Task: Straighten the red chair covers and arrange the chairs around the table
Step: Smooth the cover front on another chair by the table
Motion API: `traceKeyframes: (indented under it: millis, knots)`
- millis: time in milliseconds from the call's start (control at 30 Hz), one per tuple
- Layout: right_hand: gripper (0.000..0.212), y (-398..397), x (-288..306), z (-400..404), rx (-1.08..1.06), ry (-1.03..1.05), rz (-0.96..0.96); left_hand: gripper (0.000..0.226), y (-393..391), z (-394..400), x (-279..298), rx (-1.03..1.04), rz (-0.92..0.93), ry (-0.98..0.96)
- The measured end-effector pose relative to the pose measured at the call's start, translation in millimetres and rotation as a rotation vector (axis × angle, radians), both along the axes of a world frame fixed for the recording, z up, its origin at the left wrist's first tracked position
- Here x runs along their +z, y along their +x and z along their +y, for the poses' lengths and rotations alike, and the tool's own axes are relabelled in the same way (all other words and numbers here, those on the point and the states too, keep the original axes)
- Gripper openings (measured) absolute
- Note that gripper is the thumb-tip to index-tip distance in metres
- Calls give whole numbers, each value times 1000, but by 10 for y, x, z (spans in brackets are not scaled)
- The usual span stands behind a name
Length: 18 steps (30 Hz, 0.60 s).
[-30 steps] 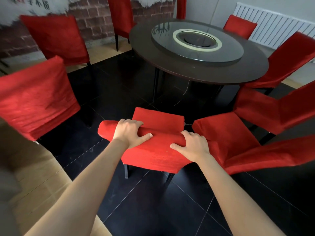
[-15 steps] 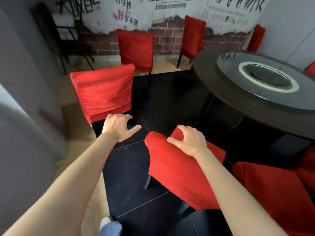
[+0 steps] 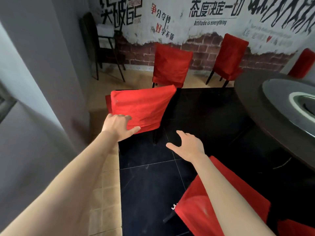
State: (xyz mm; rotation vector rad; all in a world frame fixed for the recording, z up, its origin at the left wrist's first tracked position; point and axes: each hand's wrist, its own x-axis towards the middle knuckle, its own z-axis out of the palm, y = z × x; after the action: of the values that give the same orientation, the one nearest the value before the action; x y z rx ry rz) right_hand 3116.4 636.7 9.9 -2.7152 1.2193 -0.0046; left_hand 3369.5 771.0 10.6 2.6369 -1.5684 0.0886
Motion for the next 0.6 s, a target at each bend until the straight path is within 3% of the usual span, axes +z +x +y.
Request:
traceKeyframes:
  millis: [300,600]
  knots:
    - [86,1109,-157,-507,96,28,3,71,874,-439,-223,45,66,5]
    - [85,2116,-368,-1794,167,14,4,74,1752,-1387,-499,118,52,50]
